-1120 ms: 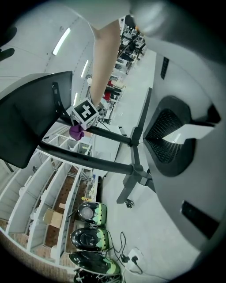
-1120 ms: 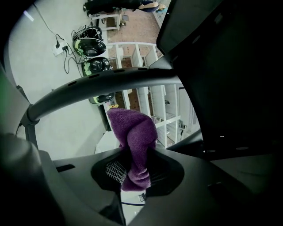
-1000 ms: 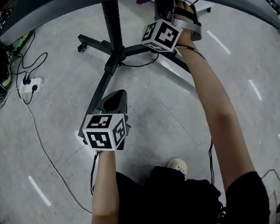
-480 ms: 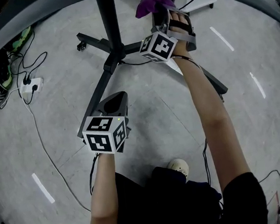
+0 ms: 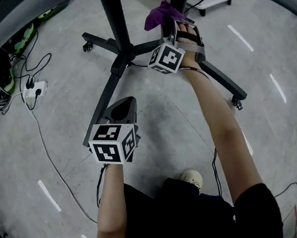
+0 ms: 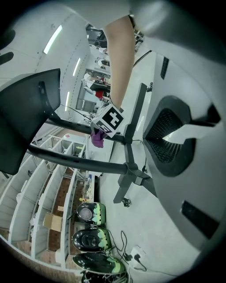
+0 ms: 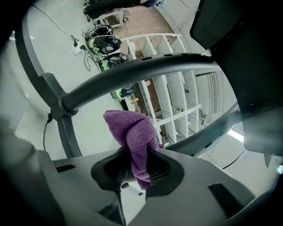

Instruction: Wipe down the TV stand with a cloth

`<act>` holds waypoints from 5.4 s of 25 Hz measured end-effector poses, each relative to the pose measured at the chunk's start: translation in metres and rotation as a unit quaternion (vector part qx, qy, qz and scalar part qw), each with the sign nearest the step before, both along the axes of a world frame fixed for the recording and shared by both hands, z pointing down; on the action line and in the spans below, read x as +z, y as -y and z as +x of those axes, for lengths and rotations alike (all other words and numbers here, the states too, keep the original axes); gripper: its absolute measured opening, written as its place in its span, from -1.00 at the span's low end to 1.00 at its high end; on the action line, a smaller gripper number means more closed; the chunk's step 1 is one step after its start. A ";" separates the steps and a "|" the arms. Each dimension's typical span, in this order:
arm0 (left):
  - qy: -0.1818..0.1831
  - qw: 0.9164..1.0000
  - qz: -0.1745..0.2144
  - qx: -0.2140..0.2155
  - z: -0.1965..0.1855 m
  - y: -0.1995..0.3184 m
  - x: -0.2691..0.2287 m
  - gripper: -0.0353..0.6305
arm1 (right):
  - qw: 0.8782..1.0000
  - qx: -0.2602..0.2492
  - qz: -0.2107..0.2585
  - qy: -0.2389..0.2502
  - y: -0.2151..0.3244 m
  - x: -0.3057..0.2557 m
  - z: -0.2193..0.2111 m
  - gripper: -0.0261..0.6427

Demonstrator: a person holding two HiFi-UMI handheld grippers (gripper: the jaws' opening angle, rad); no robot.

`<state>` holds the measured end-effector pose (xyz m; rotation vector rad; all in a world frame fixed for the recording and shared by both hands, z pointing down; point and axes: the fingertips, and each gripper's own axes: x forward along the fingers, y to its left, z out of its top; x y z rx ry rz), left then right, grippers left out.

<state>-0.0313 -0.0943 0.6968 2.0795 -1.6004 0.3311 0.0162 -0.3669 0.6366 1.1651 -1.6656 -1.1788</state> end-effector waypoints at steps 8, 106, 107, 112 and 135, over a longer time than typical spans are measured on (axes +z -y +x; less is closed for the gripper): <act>0.009 1.000 -0.005 0.000 0.000 0.002 0.004 -0.88 | 0.999 0.003 -0.049 0.006 0.000 0.053 0.003 -0.61; 0.050 0.998 -0.031 0.011 -0.005 -0.002 0.025 -0.88 | 0.989 0.101 0.018 0.107 0.044 -0.025 0.101 -0.61; 0.050 0.998 -0.032 0.010 -0.005 -0.002 0.026 -0.88 | 0.989 0.102 0.012 0.107 0.044 -0.018 0.101 -0.61; 0.046 0.998 -0.037 0.010 -0.001 0.001 0.030 -0.88 | 0.990 0.105 -0.016 0.097 0.048 0.018 0.101 -0.61; 0.043 0.998 -0.051 0.009 0.005 0.009 0.045 -0.88 | 0.987 0.115 -0.112 0.020 0.045 0.127 0.104 -0.62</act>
